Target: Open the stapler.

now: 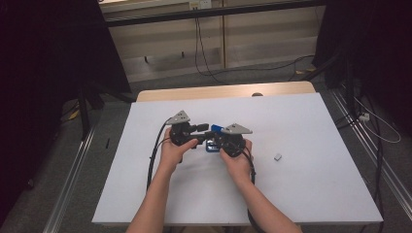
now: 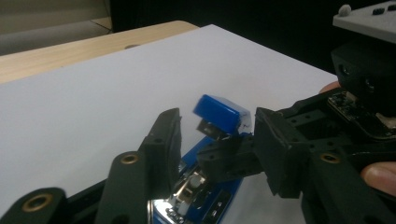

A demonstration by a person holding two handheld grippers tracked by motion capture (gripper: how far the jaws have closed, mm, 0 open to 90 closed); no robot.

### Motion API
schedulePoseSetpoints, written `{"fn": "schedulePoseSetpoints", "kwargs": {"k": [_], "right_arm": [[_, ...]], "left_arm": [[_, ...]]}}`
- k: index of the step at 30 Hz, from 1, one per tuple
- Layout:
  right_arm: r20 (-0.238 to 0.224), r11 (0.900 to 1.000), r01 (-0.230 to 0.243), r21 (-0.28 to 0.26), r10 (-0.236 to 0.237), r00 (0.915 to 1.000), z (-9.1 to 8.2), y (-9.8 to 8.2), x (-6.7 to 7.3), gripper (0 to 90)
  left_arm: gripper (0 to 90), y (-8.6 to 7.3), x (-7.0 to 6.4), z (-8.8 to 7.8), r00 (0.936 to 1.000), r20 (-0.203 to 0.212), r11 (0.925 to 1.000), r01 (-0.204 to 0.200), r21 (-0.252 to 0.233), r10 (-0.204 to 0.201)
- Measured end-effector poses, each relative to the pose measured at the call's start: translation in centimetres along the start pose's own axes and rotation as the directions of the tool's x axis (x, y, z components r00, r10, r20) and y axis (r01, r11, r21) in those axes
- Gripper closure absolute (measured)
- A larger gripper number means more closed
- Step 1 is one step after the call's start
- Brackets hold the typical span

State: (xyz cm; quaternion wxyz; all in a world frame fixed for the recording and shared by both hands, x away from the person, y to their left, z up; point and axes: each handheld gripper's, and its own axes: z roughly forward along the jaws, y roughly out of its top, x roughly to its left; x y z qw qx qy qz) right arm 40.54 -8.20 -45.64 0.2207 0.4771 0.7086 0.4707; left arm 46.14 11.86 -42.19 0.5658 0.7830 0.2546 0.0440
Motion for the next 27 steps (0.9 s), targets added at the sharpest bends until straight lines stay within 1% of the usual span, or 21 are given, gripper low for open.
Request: {"fn": "schedulePoseSetpoints", "kwargs": {"k": [1, 2, 3, 4, 5, 6, 8, 9, 11, 12, 13, 14, 16, 17, 18, 20, 22, 24, 25, 27], "right_arm": [[0.0, 1.0, 0.003, 0.0, -0.003, 1.0, 0.0, 0.0, 0.0, 90.0], [0.0, 1.0, 0.002, 0.0, -0.002, 1.0, 0.0, 0.0, 0.0, 90.0], [0.001, 1.0, 0.002, -0.002, -0.002, 1.0, 0.0, 0.0, 0.0, 90.0], [0.0, 1.0, 0.002, -0.002, -0.002, 1.0, 0.0, 0.0, 0.0, 90.0], [0.002, 1.0, 0.001, -0.001, -0.001, 1.0, 0.0, 0.0, 0.0, 90.0], [0.004, 1.0, 0.002, -0.001, -0.002, 1.0, 0.0, 0.0, 0.0, 90.0], [0.007, 1.0, 0.002, -0.001, -0.002, 1.0, 0.0, 0.0, 0.1, 90.0], [0.008, 1.0, -0.001, -0.001, 0.001, 1.0, 0.0, 0.0, 0.1, 90.0], [0.007, 1.0, -0.004, -0.004, 0.004, 1.0, 0.1, 0.0, 0.1, 90.0], [0.008, 1.0, -0.001, -0.006, 0.001, 1.0, 0.1, 0.0, 0.1, 90.0], [0.011, 1.0, 0.001, -0.01, -0.001, 0.9999, 0.1, 0.0, 0.1, 90.0], [0.011, 1.0, 0.005, -0.011, -0.005, 0.9999, 0.1, -0.1, 0.1, 90.0], [0.012, 1.0, 0.003, -0.009, -0.003, 0.9999, 0.0, -0.1, 0.2, 90.0], [0.012, 1.0, 0.001, -0.01, -0.001, 0.9999, 0.0, 0.0, 0.2, 90.0], [0.013, 1.0, 0.002, -0.009, -0.002, 0.9999, 0.0, 0.0, 0.1, 90.0], [0.015, 1.0, 0.004, -0.009, -0.004, 0.9999, -0.1, 0.0, 0.1, 90.0], [0.014, 1.0, 0.005, -0.01, -0.004, 0.9999, -0.1, 0.0, 0.0, 90.0], [0.015, 1.0, 0.003, -0.01, -0.003, 0.9999, -0.1, 0.0, 0.0, 90.0], [0.015, 1.0, 0.003, -0.01, -0.003, 0.9999, -0.1, 0.0, 0.0, 90.0], [0.018, 1.0, 0.006, -0.008, -0.006, 0.9998, -0.1, 0.1, 0.1, 90.0]], "left_arm": [[57.7, 0.0, 0.1, -0.3, 0.9999, -0.011, 0.9999, 0.004, -0.015, -0.005], [62.2, -0.1, 0.2, -0.4, 0.9995, -0.031, 0.9998, -0.003, -0.018, 0.003], [68.4, -0.2, 0.2, -0.5, 0.9989, -0.046, 0.9999, -0.007, -0.009, 0.007], [72.6, -0.4, 0.3, -0.5, 0.9986, -0.053, 1.0, -0.007, -0.007, 0.007], [78.7, -0.6, 0.4, -0.5, 0.9983, -0.057, 1.0, -0.007, 0.0, 0.007], [82.7, -0.8, 0.5, -0.4, 0.9982, -0.06, 1.0, 0.003, 0.006, -0.003], [89.3, -1.3, 0.5, -0.1, 0.9988, -0.048, 0.9993, 0.011, 0.036, -0.009], [90.0, -1.5, 0.5, 0.1, 0.9989, -0.048, 0.9984, 0.008, 0.056, -0.006], [90.0, -1.8, 0.4, 0.4, 0.9979, -0.063, 0.9953, -0.009, 0.097, 0.015], [90.0, -1.9, 0.4, 0.6, 0.9977, -0.066, 0.9958, -0.005, 0.091, 0.011], [90.0, -2.0, 0.4, 0.8, 0.9973, -0.071, 0.9948, -0.011, 0.102, 0.018], [90.0, -2.2, 0.4, 1.0, 0.9977, -0.064, 0.9945, -0.012, 0.104, 0.019], [90.0, -2.2, 0.4, 1.2, 0.9972, -0.07, 0.9938, -0.016, 0.11, 0.024], [90.0, -2.3, 0.3, 1.3, 0.9976, -0.067, 0.9938, -0.01, 0.111, 0.018], [90.0, -2.3, 0.3, 1.3, 0.997, -0.071, 0.993, -0.023, 0.116, 0.031], [90.0, -2.3, 0.2, 1.5, 0.9971, -0.071, 0.9931, -0.02, 0.115, 0.029], [90.0, -2.3, 0.1, 1.7, 0.996, -0.08, 0.993, -0.029, 0.114, 0.038], [90.0, -2.5, 0.1, 1.9, 0.9959, -0.078, 0.9932, -0.038, 0.11, 0.046], [90.0, -2.6, 0.1, 2.0, 0.9962, -0.076, 0.9937, -0.034, 0.107, 0.043], [90.0, -2.5, 0.0, 2.0, 0.9955, -0.081, 0.9926, -0.039, 0.115, 0.048]]}}
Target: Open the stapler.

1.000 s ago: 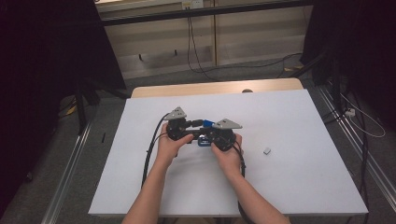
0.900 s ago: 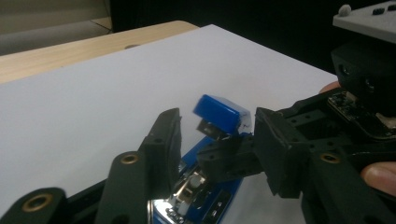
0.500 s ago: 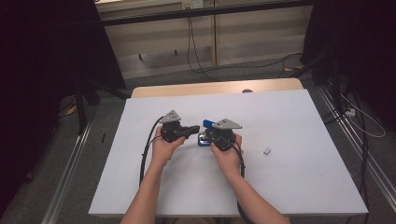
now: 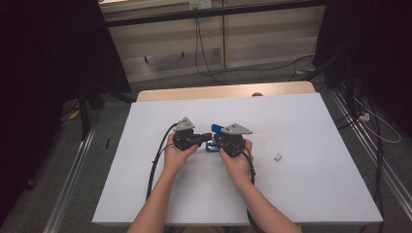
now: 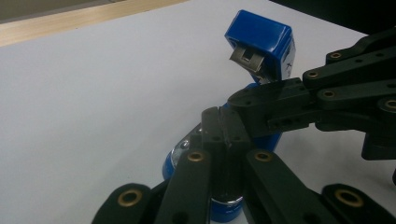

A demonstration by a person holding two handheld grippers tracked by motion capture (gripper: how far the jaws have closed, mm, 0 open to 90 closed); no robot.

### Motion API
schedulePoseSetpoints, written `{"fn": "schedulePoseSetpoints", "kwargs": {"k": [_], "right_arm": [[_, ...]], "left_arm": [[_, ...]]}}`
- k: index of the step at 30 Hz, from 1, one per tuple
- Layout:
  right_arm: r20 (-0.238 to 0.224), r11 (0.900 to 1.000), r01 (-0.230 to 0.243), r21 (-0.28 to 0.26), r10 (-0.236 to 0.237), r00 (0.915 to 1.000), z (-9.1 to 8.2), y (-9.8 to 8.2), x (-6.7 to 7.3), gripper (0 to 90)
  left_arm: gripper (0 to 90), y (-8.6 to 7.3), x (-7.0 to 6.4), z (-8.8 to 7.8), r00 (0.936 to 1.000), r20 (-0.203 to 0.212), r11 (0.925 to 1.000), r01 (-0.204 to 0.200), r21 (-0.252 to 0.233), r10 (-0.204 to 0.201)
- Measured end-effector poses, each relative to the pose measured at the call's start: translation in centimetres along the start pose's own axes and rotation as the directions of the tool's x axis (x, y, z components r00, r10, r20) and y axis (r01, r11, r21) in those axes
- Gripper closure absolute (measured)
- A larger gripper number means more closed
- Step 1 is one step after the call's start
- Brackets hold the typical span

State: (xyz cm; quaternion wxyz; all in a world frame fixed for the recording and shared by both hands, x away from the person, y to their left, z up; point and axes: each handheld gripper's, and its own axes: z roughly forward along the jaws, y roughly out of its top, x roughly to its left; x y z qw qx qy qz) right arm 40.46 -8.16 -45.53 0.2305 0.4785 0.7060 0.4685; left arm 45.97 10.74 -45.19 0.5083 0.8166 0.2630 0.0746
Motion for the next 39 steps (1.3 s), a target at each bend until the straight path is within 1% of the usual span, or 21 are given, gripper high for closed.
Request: {"fn": "schedulePoseSetpoints", "kwargs": {"k": [1, 2, 4, 7, 8, 9, 12, 14, 16, 19, 20, 21, 23, 24, 27, 29, 31, 32, 34, 36, 39], "right_arm": [[0.002, 1.0, -0.003, 0.0, 0.003, 1.0, 0.0, 0.0, 0.0, 90.0], [0.005, 1.0, -0.001, -0.005, 0.001, 1.0, 0.0, 0.0, 0.0, 90.0], [0.03, 1.0, -0.001, -0.022, 0.001, 0.9996, -0.2, 0.0, 0.1, 90.0], [0.069, 0.999, 0.008, -0.036, -0.006, 0.9976, -0.6, 0.5, -0.1, 90.0], [0.07, 0.999, -0.001, -0.034, 0.004, 0.9975, -0.8, 0.7, -0.3, 90.0], [0.07, 0.999, -0.015, -0.038, 0.017, 0.9974, -0.9, 0.8, -0.4, 90.0], [0.085, 0.999, -0.006, -0.032, 0.008, 0.9963, -1.2, 1.0, -0.6, 90.0], [0.113, 0.999, -0.009, -0.043, 0.014, 0.9935, -1.5, 1.0, -0.6, 90.0], [0.135, 0.998, -0.023, -0.055, 0.03, 0.9904, -1.9, 1.0, -0.9, 90.0], [0.143, 0.999, -0.008, -0.043, 0.014, 0.9897, -2.2, 1.2, -1.3, 90.0], [0.152, 0.999, 0.0, -0.039, 0.006, 0.9883, -2.4, 1.2, -1.5, 90.0], [0.163, 0.999, -0.001, -0.042, 0.008, 0.9866, -2.5, 1.2, -1.7, 90.0], [0.173, 0.999, -0.025, -0.045, 0.032, 0.9845, -2.8, 1.1, -2.1, 90.0], [0.185, 0.999, -0.015, -0.044, 0.023, 0.9825, -2.9, 1.1, -2.3, 90.0], [0.184, 1.0, 0.002, -0.031, 0.003, 0.983, -3.0, 1.2, -2.3, 90.0], [0.182, 0.999, -0.001, -0.032, 0.007, 0.9832, -3.0, 1.2, -2.4, 90.0], [0.196, 0.999, 0.017, -0.028, -0.012, 0.9806, -3.1, 1.1, -2.5, 90.0], [0.204, 1.0, 0.014, -0.027, -0.009, 0.979, -3.2, 1.0, -2.8, 90.0], [0.198, 1.0, -0.013, -0.026, 0.018, 0.98, -3.4, 0.8, -3.4, 90.0], [0.208, 1.0, -0.008, -0.024, 0.013, 0.9781, -3.6, 0.7, -3.8, 90.0], [0.201, 1.0, -0.013, -0.02, 0.017, 0.9795, -3.8, 0.5, -4.3, 90.0]], "left_arm": [[90.0, 0.0, -0.1, 0.0, 1.0, -0.004, 1.0, -0.005, -0.002, 0.005], [90.0, 0.0, -0.1, 0.0, 0.9998, -0.01, 0.9998, -0.017, 0.01, 0.018], [90.0, -0.2, -0.1, 0.1, 0.9999, -0.012, 0.9999, -0.006, 0.011, 0.006], [90.0, -0.5, 0.0, 0.2, 0.9995, -0.021, 0.9995, -0.021, 0.022, 0.022], [90.0, -0.7, 0.1, 0.2, 0.9999, -0.015, 0.9999, -0.009, 0.012, 0.009], [90.0, -0.7, 0.1, 0.2, 0.9999, -0.016, 0.9999, -0.003, 0.013, 0.003], [90.0, -0.6, 0.0, 0.2, 0.9995, -0.023, 0.9995, -0.022, 0.021, 0.023], [90.0, -0.7, 0.0, 0.2, 0.9996, -0.02, 0.9997, -0.02, 0.016, 0.021], [90.0, -0.6, -0.1, 0.2, 0.9993, -0.026, 0.9994, -0.024, 0.023, 0.025], [90.0, -0.6, -0.3, 0.2, 0.999, -0.034, 0.9993, -0.027, 0.027, 0.028], [90.0, -0.5, -0.3, 0.1, 0.9986, -0.038, 0.9988, -0.036, 0.034, 0.037], [90.0, -0.5, -0.3, 0.1, 0.9982, -0.04, 0.9985, -0.043, 0.034, 0.044], [90.0, -0.5, -0.3, 0.1, 0.9977, -0.043, 0.998, -0.051, 0.038, 0.053], [90.0, -0.5, -0.4, 0.1, 0.9975, -0.045, 0.9979, -0.053, 0.038, 0.055], [90.0, -0.5, -0.3, 0.1, 0.9984, -0.039, 0.9986, -0.041, 0.034, 0.042], [90.0, -0.5, -0.4, 0.1, 0.998, -0.042, 0.9983, -0.045, 0.037, 0.047], [90.0, -0.5, -0.4, 0.1, 0.9978, -0.044, 0.9982, -0.048, 0.035, 0.049], [90.0, -0.5, -0.4, 0.1, 0.998, -0.04, 0.9983, -0.048, 0.034, 0.05], [90.0, -0.5, -0.4, 0.1, 0.998, -0.04, 0.9983, -0.048, 0.035, 0.049], [90.0, -0.5, -0.4, 0.1, 0.9976, -0.043, 0.9979, -0.053, 0.036, 0.055], [90.0, -0.5, -0.3, 0.1, 0.998, -0.038, 0.9982, -0.048, 0.035, 0.049]]}}
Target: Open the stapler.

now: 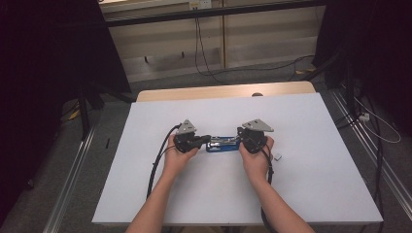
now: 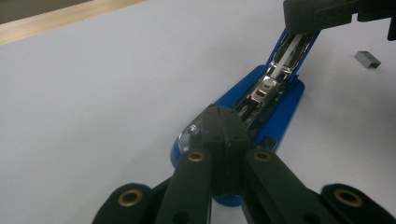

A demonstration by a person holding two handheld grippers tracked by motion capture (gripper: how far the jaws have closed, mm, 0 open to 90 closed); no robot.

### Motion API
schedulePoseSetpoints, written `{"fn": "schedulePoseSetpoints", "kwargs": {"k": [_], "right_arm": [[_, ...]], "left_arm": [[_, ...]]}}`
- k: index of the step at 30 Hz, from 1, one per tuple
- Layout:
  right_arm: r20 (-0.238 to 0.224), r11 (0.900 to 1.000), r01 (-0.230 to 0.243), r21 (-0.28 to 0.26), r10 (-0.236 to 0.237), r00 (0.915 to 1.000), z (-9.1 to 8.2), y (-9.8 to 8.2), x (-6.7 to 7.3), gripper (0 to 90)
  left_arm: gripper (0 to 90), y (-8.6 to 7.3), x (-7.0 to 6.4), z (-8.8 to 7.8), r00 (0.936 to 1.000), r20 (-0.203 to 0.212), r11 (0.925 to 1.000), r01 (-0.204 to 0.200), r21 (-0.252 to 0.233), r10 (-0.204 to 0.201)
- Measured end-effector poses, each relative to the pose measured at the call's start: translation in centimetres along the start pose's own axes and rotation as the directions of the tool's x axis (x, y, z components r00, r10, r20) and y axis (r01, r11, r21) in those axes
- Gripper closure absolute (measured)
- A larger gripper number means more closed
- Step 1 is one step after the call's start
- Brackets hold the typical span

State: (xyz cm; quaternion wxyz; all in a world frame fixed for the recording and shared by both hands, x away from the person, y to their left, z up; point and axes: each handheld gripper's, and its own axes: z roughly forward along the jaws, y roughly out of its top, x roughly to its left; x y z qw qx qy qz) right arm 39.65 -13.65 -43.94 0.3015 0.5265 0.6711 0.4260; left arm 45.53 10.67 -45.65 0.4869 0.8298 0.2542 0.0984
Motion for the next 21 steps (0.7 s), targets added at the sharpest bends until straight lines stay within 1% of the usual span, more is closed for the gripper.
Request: {"fn": "schedulePoseSetpoints", "kwargs": {"k": [3, 5, 6, 7, 8, 10, 11, 12, 14, 15, 18, 19, 21], "right_arm": [[-0.006, 1.0, 0.018, 0.002, -0.018, 0.9998, 0.0, 0.0, -0.1, 90.0], [0.008, 1.0, 0.029, 0.009, -0.029, 0.9995, -0.1, 0.0, -0.2, 90.0], [0.008, 1.0, 0.023, 0.011, -0.023, 0.9997, 0.0, -0.2, -0.5, 90.0], [0.0, 1.0, -0.001, 0.021, 0.001, 1.0, 0.0, -0.5, -0.8, 90.0], [0.006, 1.0, -0.011, 0.03, 0.01, 0.9999, 0.0, -0.8, -1.2, 90.0], [0.007, 0.998, -0.017, 0.058, 0.016, 0.9998, 0.1, -1.4, -1.8, 90.0], [-0.003, 0.999, -0.033, 0.043, 0.033, 0.9994, 0.0, -1.6, -2.0, 90.0], [0.002, 0.999, -0.017, 0.049, 0.017, 0.9999, -0.1, -1.5, -2.0, 90.0], [-0.005, 0.998, -0.005, 0.056, 0.005, 1.0, -0.1, -1.4, -2.0, 90.0], [-0.01, 0.998, -0.003, 0.059, 0.004, 0.9999, -0.1, -1.3, -2.1, 90.0], [-0.03, 0.998, 0.007, 0.062, -0.005, 0.9995, -0.2, -1.3, -2.3, 90.0], [-0.036, 0.998, 0.012, 0.066, -0.009, 0.9993, -0.2, -1.3, -2.4, 90.0], [-0.06, 0.998, 0.027, 0.063, -0.023, 0.9979, -0.4, -1.2, -2.6, 90.0]], "left_arm": [[90.0, 0.0, 0.0, 0.0, 1.0, -0.001, 1.0, -0.001, -0.001, 0.001], [90.0, 0.0, 0.0, 0.0, 1.0, -0.003, 1.0, -0.009, -0.004, 0.009], [90.0, 0.0, 0.0, 0.0, 1.0, -0.004, 1.0, -0.009, -0.004, 0.009], [90.0, 0.0, 0.0, 0.0, 0.9999, -0.004, 1.0, -0.009, -0.004, 0.009], [90.0, -0.1, 0.0, 0.0, 1.0, -0.004, 1.0, -0.008, -0.005, 0.008], [90.0, -0.1, 0.0, 0.0, 1.0, -0.003, 1.0, -0.005, -0.004, 0.005], [90.0, -0.1, 0.0, 0.0, 1.0, -0.003, 1.0, -0.005, -0.003, 0.005], [90.0, -0.1, 0.0, 0.0, 1.0, -0.004, 1.0, -0.005, -0.003, 0.005], [90.0, -0.1, 0.1, 0.0, 1.0, -0.001, 0.9999, -0.003, -0.01, 0.003], [90.0, -0.1, 0.0, 0.0, 0.9999, 0.002, 0.9999, 0.012, -0.011, -0.012], [90.0, -0.1, 0.1, -0.1, 0.9998, 0.006, 0.9997, 0.021, -0.011, -0.02], [90.0, -0.1, 0.3, -0.1, 0.9992, 0.018, 0.999, 0.037, -0.027, -0.036], [90.0, 0.1, 0.5, -0.4, 0.9959, 0.052, 0.9946, 0.078, -0.069, -0.074]]}}
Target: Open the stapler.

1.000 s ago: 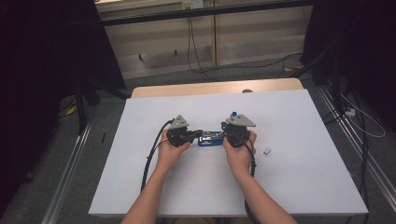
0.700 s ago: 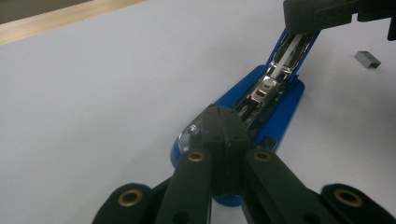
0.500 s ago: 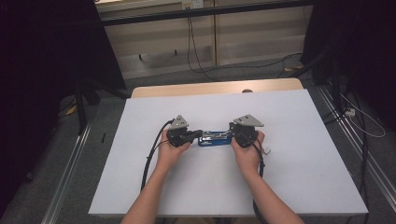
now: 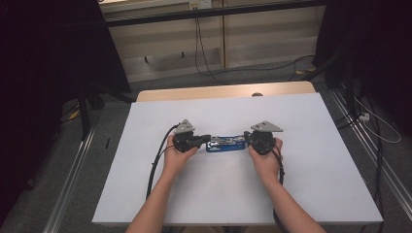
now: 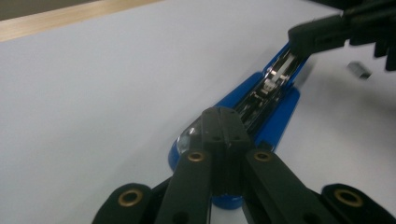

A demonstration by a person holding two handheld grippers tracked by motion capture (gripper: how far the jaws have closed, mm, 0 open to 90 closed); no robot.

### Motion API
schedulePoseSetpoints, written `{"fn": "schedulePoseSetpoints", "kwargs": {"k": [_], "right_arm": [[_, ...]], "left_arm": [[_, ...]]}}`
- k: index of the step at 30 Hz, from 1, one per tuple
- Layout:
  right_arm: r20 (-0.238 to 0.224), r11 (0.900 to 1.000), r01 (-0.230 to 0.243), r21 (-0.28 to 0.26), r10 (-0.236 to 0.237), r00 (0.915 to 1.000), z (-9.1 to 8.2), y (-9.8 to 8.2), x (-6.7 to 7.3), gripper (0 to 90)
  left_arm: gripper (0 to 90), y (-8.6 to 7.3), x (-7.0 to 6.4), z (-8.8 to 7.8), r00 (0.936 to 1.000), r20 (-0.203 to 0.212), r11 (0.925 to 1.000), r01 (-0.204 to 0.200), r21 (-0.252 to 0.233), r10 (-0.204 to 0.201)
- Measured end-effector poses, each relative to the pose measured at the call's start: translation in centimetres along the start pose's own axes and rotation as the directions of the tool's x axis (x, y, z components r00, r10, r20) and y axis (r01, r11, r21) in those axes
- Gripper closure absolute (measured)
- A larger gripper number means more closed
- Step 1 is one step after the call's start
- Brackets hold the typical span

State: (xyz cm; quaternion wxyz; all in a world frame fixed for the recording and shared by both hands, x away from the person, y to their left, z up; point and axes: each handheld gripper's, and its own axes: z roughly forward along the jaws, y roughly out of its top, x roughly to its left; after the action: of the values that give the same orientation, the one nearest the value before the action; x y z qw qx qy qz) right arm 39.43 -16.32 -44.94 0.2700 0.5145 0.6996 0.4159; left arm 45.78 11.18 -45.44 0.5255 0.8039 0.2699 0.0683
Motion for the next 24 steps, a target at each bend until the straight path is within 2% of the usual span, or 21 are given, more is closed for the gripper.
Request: {"fn": "schedulePoseSetpoints", "kwargs": {"k": [1, 3, 4, 5, 6, 8, 10, 13, 17, 18, 20, 24], "right_arm": [[-0.009, 1.0, 0.01, -0.004, -0.01, 0.9999, -0.1, 0.0, 0.0, 90.0], [-0.032, 0.999, 0.036, 0.0, -0.036, 0.9989, -0.4, 0.0, 0.0, 89.4], [-0.036, 0.999, 0.041, -0.005, -0.042, 0.9985, -0.6, 0.1, -0.1, 85.1], [-0.047, 0.999, 0.048, -0.009, -0.048, 0.9978, -0.9, 0.1, -0.2, 80.9], [-0.049, 0.998, 0.057, -0.011, -0.057, 0.9972, -1.2, 0.1, -0.2, 79.2], [-0.048, 0.997, 0.081, -0.005, -0.081, 0.9955, -1.8, 0.2, -0.6, 75.6], [-0.054, 0.996, 0.084, -0.006, -0.084, 0.9949, -2.5, 0.2, -1.2, 68.7], [-0.054, 0.996, 0.093, 0.003, -0.092, 0.9942, -3.4, 0.1, -2.2, 58.9], [-0.042, 0.994, 0.105, 0.016, -0.104, 0.9936, -4.4, -0.1, -3.4, 50.3], [-0.039, 0.994, 0.104, 0.015, -0.104, 0.9939, -4.6, -0.3, -3.6, 48.0], [-0.021, 0.994, 0.108, 0.024, -0.108, 0.994, -5.0, -0.5, -4.0, 42.8], [-0.025, 0.995, 0.095, 0.032, -0.095, 0.9952, -5.6, -1.2, -4.4, 32.9]], "left_arm": [[87.4, 0.2, 0.0, -0.1, 1.0, -0.005, 1.0, -0.006, 0.003, 0.006], [73.7, 0.5, -0.3, -0.3, 0.9993, -0.034, 0.9999, -0.014, -0.003, 0.014], [68.3, 0.7, -0.3, -0.6, 0.9995, -0.015, 0.9989, 0.028, -0.038, -0.028], [63.4, 0.9, -0.3, -0.7, 0.9992, -0.005, 0.9977, 0.04, -0.055, -0.04], [62.0, 1.1, -0.4, -1.0, 0.9992, -0.014, 0.9973, 0.036, -0.065, -0.037], [52.4, 1.4, -0.5, -1.4, 0.9989, -0.021, 0.997, 0.041, -0.066, -0.042], [47.1, 1.6, -0.6, -1.7, 0.9977, -0.009, 0.9963, 0.067, -0.054, -0.067], [34.9, 1.7, -0.9, -2.0, 0.9968, -0.045, 0.9976, 0.065, -0.023, -0.066], [24.1, 1.8, -1.4, -2.4, 0.9962, -0.05, 0.9973, 0.072, 0.014, -0.071], [22.0, 1.8, -1.5, -2.6, 0.9967, -0.058, 0.9978, 0.059, 0.03, -0.057], [17.9, 1.8, -1.7, -3.1, 0.9959, -0.074, 0.9981, 0.054, 0.028, -0.052], [14.5, 1.5, -1.8, -3.9, 0.9948, -0.093, 0.9978, 0.046, 0.047, -0.041]]}}
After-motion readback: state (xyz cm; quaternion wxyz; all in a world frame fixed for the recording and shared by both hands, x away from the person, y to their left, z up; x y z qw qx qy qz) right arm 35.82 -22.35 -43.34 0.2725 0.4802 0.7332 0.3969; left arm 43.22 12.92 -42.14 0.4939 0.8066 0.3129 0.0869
